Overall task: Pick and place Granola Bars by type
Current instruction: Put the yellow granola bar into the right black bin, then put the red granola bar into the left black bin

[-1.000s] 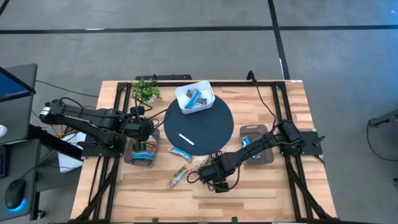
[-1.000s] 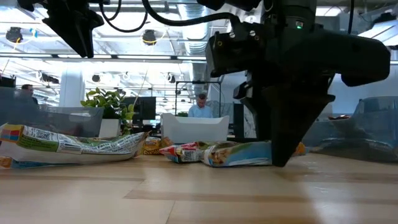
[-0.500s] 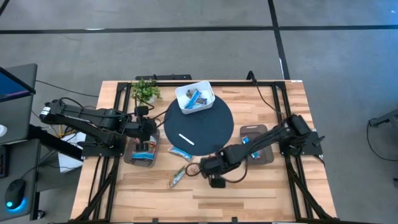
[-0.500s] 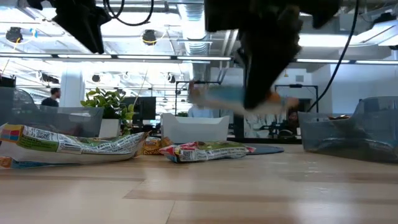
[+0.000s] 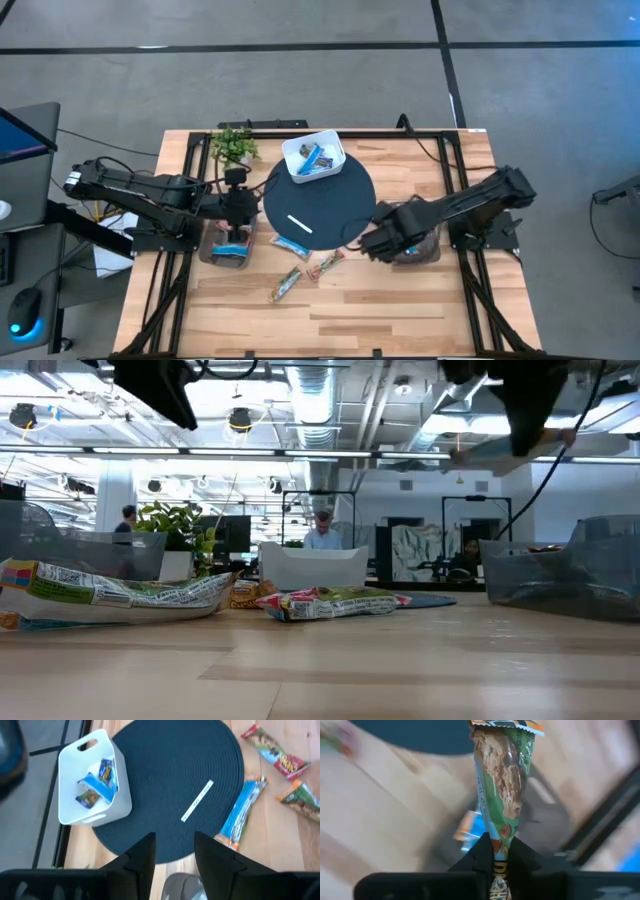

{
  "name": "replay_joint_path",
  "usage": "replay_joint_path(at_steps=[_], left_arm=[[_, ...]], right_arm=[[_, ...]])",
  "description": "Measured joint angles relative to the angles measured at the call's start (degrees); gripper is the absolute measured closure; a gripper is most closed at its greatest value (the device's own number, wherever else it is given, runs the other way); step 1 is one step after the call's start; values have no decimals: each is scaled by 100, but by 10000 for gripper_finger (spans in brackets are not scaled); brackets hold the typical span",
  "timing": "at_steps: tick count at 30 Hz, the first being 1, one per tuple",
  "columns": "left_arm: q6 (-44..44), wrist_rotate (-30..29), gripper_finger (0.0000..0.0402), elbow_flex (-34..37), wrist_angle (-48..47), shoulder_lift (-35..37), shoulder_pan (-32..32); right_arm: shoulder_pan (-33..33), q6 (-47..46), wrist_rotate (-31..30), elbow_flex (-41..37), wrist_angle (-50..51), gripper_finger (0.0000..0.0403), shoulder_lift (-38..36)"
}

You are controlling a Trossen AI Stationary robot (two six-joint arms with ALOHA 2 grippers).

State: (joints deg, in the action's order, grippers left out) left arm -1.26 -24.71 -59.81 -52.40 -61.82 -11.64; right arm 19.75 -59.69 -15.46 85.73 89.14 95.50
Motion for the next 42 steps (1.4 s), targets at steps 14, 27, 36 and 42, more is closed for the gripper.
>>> replay_joint_path(at_steps=[14, 27, 36, 42], left_arm=[[-64, 28, 273, 0, 402, -14, 0], [722, 17, 273, 0, 1528, -14, 0], [909, 2, 273, 2, 2342, -14, 0], [134, 154, 273, 0, 2359, -131, 37]], right_arm=[[-13, -1230, 352, -1147, 72, 380, -716], [-36, -1185, 343, -2102, -167, 331, -714], [-26, -729, 330, -2102, -323, 273, -714], [230, -708, -190, -2104, -849, 244, -1175]])
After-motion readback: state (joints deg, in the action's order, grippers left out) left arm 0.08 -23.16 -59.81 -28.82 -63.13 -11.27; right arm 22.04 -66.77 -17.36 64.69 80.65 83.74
